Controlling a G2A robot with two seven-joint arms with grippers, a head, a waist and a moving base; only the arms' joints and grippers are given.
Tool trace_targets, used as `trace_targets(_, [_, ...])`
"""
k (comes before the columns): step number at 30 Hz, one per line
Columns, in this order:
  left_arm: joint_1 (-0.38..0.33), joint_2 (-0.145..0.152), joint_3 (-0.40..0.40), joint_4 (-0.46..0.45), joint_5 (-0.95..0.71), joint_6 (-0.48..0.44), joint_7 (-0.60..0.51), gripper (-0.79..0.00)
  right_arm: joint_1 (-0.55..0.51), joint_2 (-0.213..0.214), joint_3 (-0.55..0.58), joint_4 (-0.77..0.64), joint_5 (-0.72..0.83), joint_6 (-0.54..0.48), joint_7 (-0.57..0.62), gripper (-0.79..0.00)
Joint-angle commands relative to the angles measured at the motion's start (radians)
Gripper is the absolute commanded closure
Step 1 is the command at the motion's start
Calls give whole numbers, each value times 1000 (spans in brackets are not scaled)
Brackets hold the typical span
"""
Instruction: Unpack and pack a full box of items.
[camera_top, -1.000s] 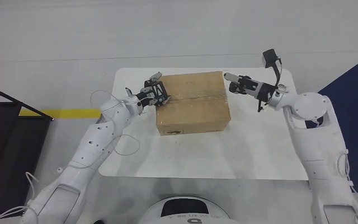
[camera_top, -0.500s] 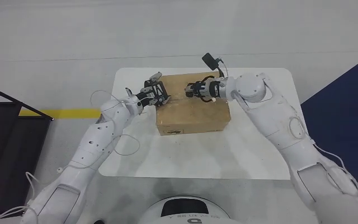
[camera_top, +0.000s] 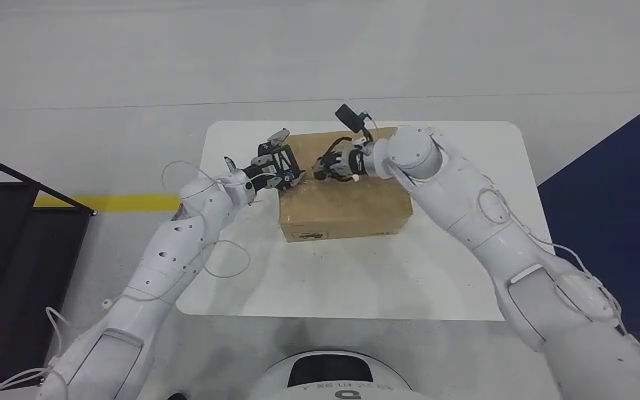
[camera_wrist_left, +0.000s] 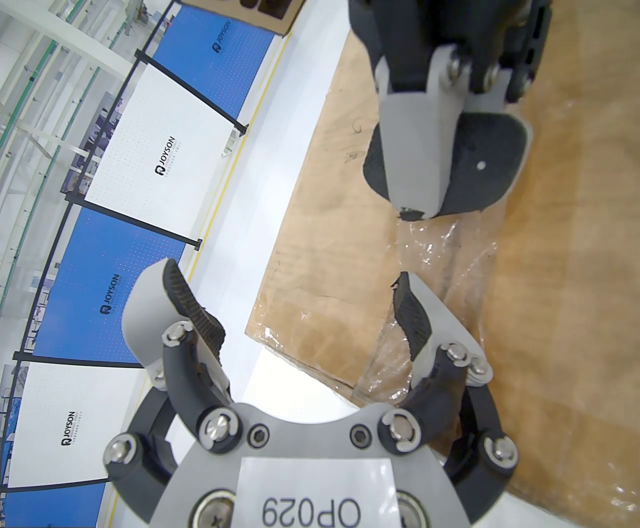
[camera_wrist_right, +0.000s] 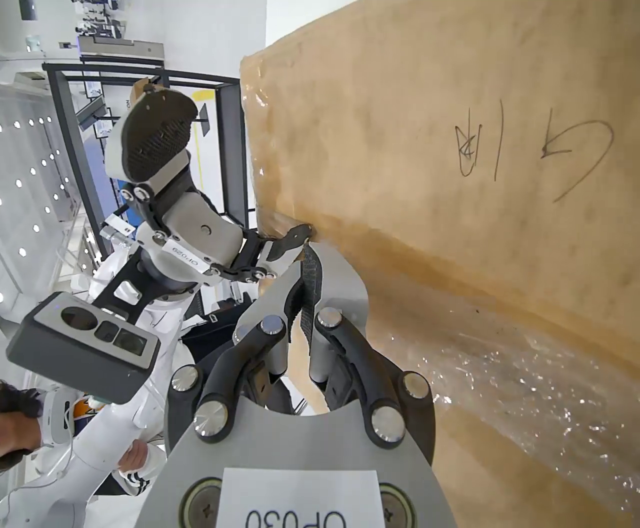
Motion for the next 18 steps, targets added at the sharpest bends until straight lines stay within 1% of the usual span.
trace_targets(1, [0, 0, 0, 0, 0, 0, 0, -785, 12, -10, -7, 27, 6, -7, 0, 0])
trace_targets(7, [0, 0, 0, 0, 0, 0, 0, -785, 34, -37, -38, 91, 0, 27, 21, 0])
trace_targets(10, [0, 0, 0, 0, 0, 0, 0, -785, 43, -43, -40, 121, -9, 32, 28, 0])
trace_targets(14, [0, 0, 0, 0, 0, 0, 0, -785, 43, -40, -24, 139, -23, 26, 27, 0])
trace_targets(18, [0, 0, 0, 0, 0, 0, 0, -785, 30, -28, -1, 135, -46, 32, 29, 0])
